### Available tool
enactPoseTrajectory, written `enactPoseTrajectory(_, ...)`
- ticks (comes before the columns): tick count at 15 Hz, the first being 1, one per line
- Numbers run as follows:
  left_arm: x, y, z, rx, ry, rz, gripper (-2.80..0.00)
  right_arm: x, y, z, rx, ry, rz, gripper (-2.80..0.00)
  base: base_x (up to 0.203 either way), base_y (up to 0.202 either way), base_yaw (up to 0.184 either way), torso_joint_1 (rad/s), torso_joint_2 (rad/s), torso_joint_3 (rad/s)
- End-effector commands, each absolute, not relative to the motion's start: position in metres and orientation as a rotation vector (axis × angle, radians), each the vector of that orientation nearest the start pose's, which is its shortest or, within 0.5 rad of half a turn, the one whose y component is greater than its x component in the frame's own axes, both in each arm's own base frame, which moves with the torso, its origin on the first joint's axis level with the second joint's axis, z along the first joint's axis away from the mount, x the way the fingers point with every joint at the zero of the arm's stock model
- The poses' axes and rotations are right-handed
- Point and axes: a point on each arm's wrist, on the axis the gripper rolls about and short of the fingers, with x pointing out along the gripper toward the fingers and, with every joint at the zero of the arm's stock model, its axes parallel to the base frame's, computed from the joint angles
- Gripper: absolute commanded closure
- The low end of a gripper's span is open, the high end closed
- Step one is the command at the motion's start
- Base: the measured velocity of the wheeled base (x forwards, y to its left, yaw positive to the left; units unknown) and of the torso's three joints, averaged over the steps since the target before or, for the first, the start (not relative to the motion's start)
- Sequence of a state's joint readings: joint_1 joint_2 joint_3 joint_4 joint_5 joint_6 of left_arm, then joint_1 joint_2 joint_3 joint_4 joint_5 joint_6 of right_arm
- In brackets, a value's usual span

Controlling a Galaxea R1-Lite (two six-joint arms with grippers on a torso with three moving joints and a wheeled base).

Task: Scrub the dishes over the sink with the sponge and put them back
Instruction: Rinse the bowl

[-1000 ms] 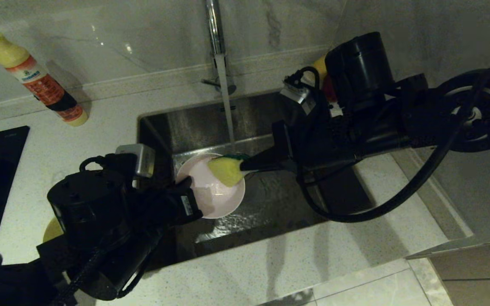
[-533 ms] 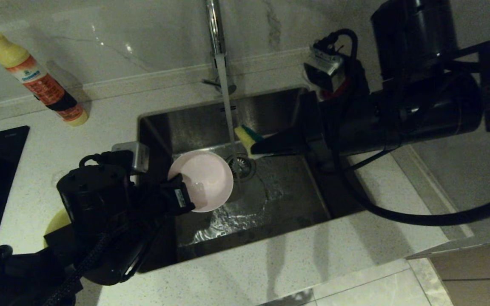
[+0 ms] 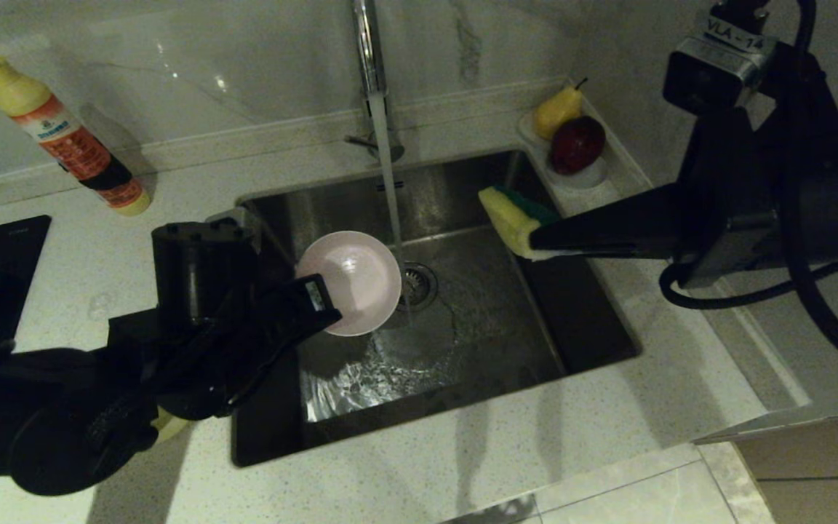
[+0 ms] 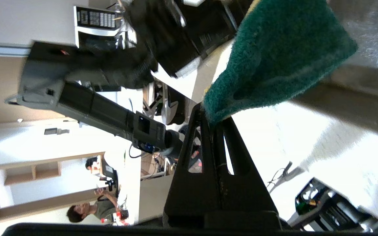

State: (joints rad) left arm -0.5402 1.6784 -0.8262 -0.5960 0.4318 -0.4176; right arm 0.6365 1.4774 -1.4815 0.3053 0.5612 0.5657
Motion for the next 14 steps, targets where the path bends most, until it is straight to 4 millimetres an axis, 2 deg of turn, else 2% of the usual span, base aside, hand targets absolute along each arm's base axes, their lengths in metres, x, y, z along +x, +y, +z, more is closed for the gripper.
enactPoseTrajectory(1,0.269,-0.152,0.204,-0.349,0.376,-0.091,0.00,0.170,0.135,0.341,0.488,0.646,1.045,0.00,0.000,0.000,0.000,0.000,0.00,0.000)
enactPoseTrajectory(3,0.271,-0.154,0.215,-0.425,0.456,-0.124,0.00,0.166,0.130,0.329,0.489,0.659,1.043,0.00,0.000,0.000,0.000,0.000,0.00,0.000)
enactPoseTrajectory(5,0.283,-0.159,0.207,-0.438,0.515,-0.115,0.00,0.162,0.127,0.328,0.496,0.614,1.062,0.00,0.000,0.000,0.000,0.000,0.00,0.000)
enactPoseTrajectory(9,0.321,-0.167,0.194,-0.485,0.534,-0.066,0.00,0.154,0.121,0.323,0.497,0.619,1.058,0.00,0.000,0.000,0.000,0.000,0.00,0.000)
enactPoseTrajectory(14,0.343,-0.168,0.192,-0.507,0.537,-0.034,0.00,0.158,0.119,0.315,0.502,0.647,1.048,0.00,0.000,0.000,0.000,0.000,0.00,0.000)
